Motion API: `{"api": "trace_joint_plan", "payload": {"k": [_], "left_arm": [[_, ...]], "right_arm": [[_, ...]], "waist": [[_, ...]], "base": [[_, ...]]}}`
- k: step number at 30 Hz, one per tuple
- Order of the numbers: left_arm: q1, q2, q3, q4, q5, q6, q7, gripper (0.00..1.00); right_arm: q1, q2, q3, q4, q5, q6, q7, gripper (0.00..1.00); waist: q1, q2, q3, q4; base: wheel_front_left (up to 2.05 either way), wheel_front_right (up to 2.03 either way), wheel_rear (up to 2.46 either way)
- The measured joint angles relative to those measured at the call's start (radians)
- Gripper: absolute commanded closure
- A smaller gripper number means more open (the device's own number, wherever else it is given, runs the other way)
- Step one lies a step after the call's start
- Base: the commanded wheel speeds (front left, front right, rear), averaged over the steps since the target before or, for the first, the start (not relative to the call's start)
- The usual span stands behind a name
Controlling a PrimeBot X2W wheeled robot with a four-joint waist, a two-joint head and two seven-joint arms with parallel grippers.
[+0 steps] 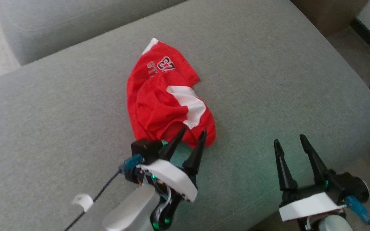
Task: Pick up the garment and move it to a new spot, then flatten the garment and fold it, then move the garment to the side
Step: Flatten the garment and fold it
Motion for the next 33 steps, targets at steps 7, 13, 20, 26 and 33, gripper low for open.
{"api": "trace_joint_plan", "payload": {"k": [7,13,20,26,33], "left_arm": [[-0.069,-0.001,-0.037,0.066,-0.049,0.030,-0.024,0.51],[-0.117,-0.001,-0.062,0.123,-0.079,0.060,-0.044,1.00],[-0.239,-0.001,-0.123,0.124,-0.047,-0.006,-0.048,1.00],[-0.552,0.048,-0.099,0.072,0.034,-0.014,-0.013,1.00],[-0.578,0.210,-0.064,-0.142,0.023,-0.006,0.081,1.00]], "right_arm": [[-0.014,0.000,0.000,-0.005,0.003,0.000,0.000,0.00],[-0.021,0.000,0.001,-0.004,0.004,0.000,0.000,0.00],[-0.035,0.000,0.018,-0.002,0.010,0.000,0.000,0.00],[-0.018,0.000,0.032,0.003,0.010,0.000,0.000,0.00],[0.035,-0.001,0.019,-0.001,0.003,0.000,0.000,0.00]], "waist": [[0.0000,0.0000,0.034,-0.023],[0.0000,0.0000,0.047,-0.021],[-0.0001,0.0000,0.020,-0.024],[-0.0002,0.0000,-0.041,-0.036],[-0.0002,0.0000,-0.089,0.011]], "base": [[0.00,0.00,0.00],[0.00,0.00,0.00],[0.00,0.00,0.00],[0.00,0.00,0.00],[0.00,0.00,0.00]]}}
